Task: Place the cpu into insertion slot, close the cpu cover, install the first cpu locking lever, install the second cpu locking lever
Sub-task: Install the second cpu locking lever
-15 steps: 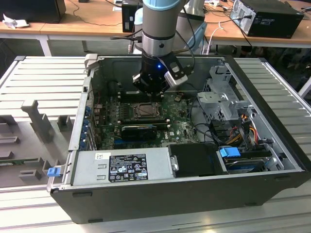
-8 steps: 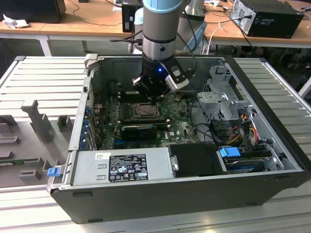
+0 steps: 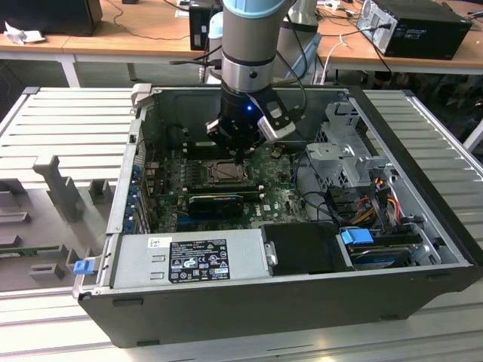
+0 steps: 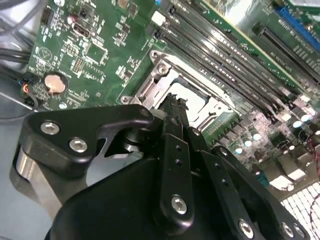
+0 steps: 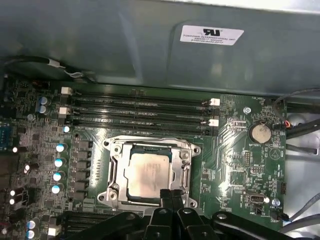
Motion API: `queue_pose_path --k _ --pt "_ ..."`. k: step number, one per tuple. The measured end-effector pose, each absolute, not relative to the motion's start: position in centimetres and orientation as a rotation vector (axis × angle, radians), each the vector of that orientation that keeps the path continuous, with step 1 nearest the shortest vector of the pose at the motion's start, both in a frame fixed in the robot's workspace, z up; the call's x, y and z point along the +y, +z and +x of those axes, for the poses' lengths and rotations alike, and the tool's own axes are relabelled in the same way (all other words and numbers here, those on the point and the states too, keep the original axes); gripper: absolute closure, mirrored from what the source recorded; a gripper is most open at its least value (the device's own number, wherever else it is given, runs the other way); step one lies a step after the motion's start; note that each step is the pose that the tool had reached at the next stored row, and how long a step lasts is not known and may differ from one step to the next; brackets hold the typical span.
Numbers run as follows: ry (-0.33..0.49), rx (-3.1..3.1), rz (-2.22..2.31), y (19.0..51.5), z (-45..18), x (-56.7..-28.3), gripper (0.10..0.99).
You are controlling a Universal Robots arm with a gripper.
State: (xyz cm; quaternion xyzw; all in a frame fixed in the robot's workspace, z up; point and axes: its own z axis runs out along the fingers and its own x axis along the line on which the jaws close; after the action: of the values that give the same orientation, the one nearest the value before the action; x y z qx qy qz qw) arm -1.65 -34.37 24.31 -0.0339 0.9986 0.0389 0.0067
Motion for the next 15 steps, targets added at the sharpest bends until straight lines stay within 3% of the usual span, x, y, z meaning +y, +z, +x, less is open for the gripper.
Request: queue_pose_path --k 10,15 --pt "0.134 3.134 -0.102 24.0 -1.7 -37.4 0.98" --pt "0.207 3.128 -0.1 23.7 -2.3 -37.6 0.98"
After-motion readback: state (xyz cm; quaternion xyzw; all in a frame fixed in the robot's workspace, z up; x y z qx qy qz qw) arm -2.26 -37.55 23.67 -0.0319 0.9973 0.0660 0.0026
